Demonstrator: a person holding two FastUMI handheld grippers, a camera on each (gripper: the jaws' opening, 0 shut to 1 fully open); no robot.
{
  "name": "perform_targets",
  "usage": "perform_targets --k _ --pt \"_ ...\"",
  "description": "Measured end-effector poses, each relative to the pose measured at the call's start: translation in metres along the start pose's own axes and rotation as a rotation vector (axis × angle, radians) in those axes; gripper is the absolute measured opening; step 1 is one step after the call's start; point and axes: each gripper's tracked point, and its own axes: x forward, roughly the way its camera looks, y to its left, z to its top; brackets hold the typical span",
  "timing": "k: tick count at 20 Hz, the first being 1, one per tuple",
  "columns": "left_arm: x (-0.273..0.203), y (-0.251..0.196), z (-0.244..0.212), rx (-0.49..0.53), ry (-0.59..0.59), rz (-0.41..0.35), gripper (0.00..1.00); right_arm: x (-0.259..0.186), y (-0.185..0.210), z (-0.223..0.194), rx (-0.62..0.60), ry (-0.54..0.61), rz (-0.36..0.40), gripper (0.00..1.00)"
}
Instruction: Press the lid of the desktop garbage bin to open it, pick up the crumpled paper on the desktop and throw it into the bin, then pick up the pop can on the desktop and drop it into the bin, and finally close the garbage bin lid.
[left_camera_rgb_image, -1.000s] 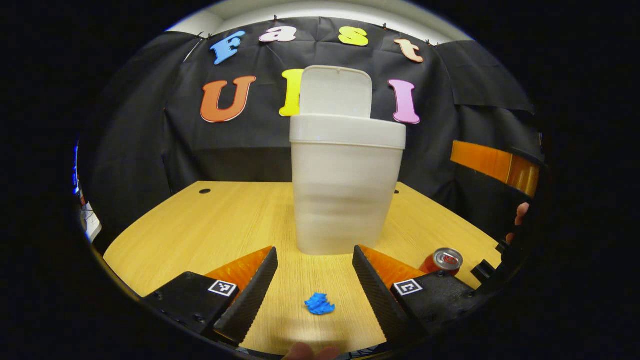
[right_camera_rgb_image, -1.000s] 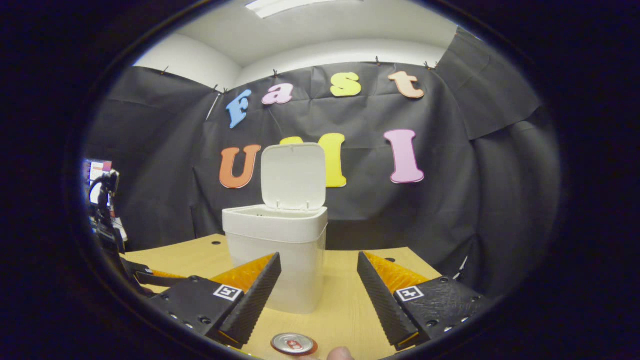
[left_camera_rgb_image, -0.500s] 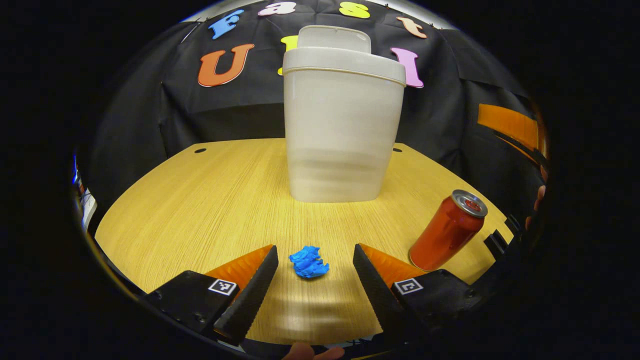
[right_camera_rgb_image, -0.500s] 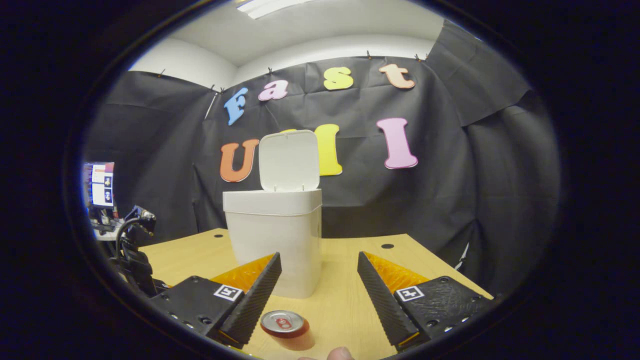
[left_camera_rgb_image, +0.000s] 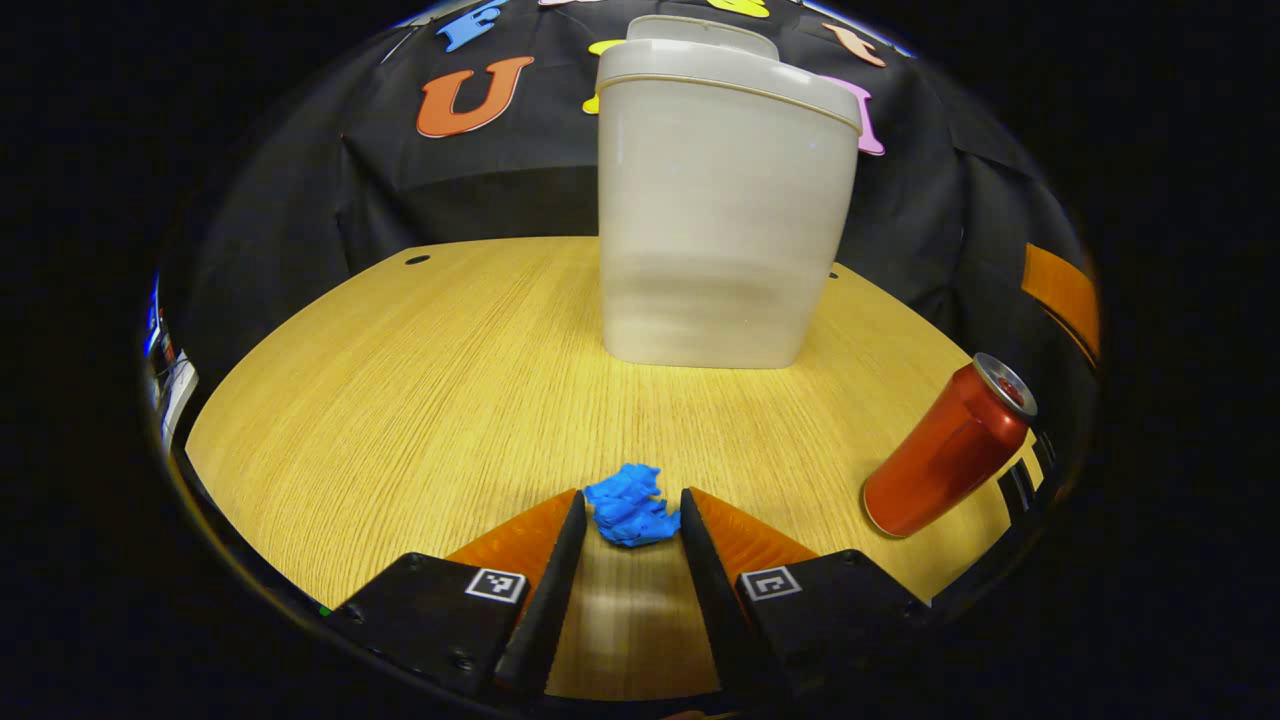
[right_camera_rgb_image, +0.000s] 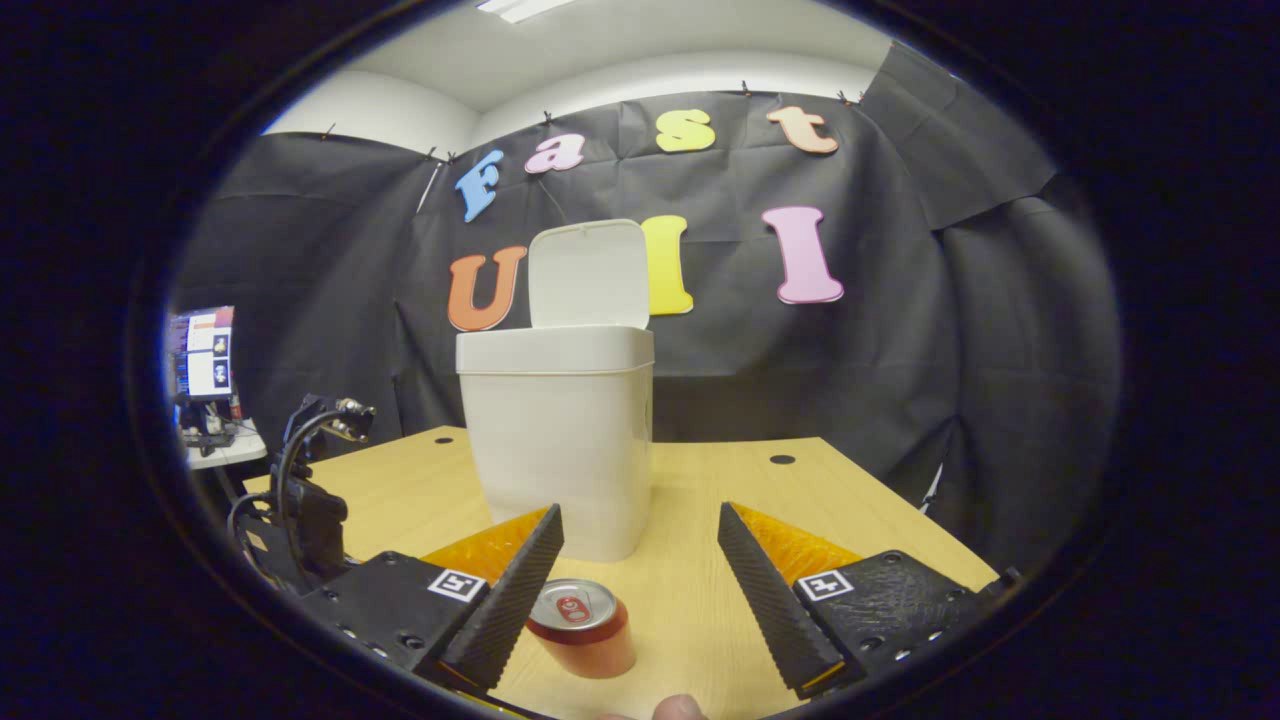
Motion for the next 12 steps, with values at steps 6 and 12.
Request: perform_targets --k 6,12 --pt "-0.002 -0.003 0.004 0.009 -0.007 0.007 0.36 -0.003 0.015 -0.016 -0.013 0.027 0.005 0.97" --pt "-0.025 -0.010 0.052 0.044 -0.156 0.007 0.35 -0.005 0.027 -0.033 -0.013 0.061 0.000 0.97"
